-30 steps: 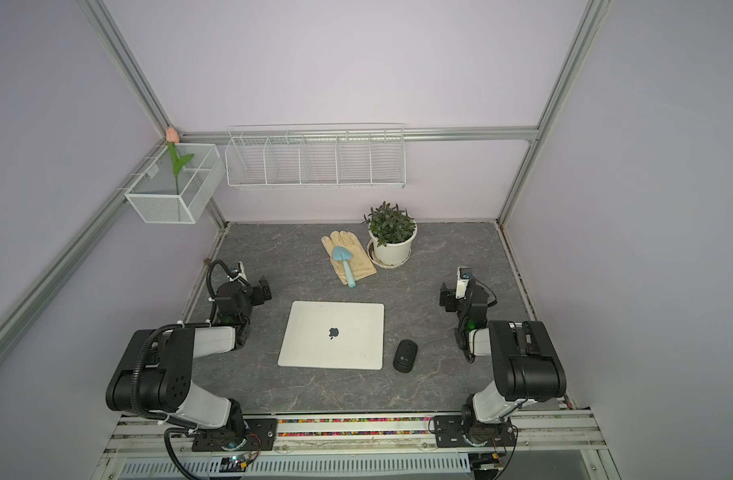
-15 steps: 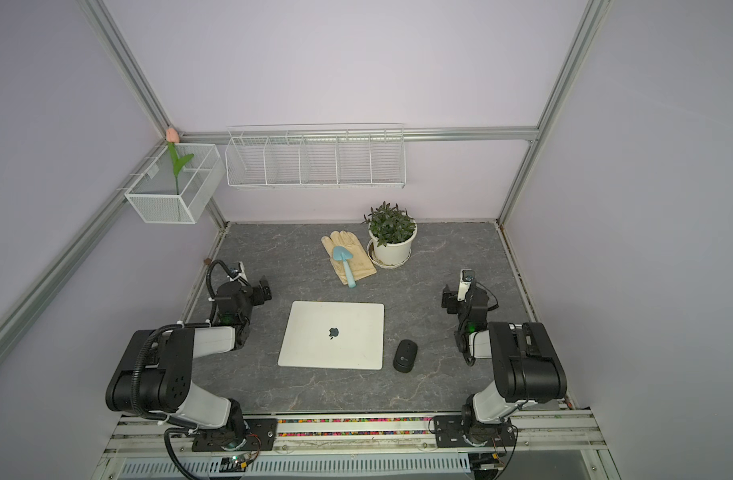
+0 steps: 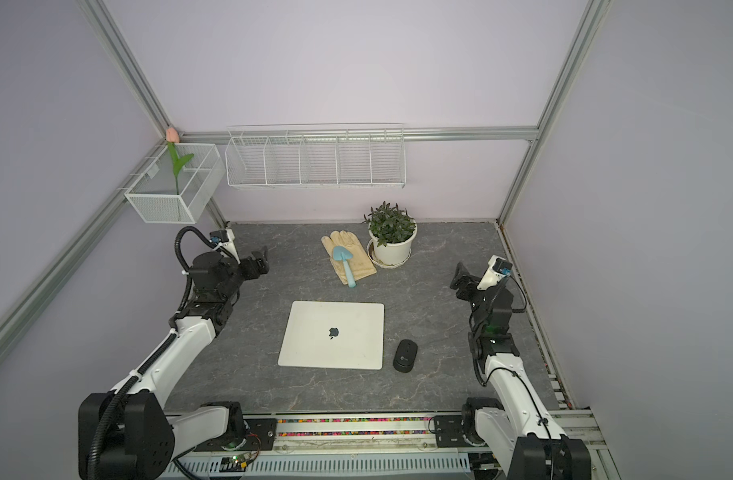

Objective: Insert the wireless mouse receiver into the laptop
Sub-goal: Pick up the mouse from the center of the board.

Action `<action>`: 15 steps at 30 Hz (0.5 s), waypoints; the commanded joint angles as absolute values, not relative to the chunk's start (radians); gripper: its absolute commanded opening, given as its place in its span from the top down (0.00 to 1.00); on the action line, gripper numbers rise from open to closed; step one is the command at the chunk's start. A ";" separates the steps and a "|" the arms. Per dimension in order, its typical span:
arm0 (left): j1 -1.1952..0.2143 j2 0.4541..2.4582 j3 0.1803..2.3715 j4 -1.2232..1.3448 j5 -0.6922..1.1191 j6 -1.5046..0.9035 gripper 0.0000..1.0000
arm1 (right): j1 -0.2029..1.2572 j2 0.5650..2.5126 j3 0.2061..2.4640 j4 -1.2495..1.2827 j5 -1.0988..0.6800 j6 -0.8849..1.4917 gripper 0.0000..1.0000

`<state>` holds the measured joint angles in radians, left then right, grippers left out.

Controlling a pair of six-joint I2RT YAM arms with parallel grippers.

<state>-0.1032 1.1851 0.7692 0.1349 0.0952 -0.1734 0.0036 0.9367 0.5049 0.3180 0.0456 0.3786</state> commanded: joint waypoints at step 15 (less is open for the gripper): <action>-0.728 1.127 0.781 -0.208 0.122 -0.144 0.04 | 0.653 1.024 0.701 -0.883 0.280 0.722 0.08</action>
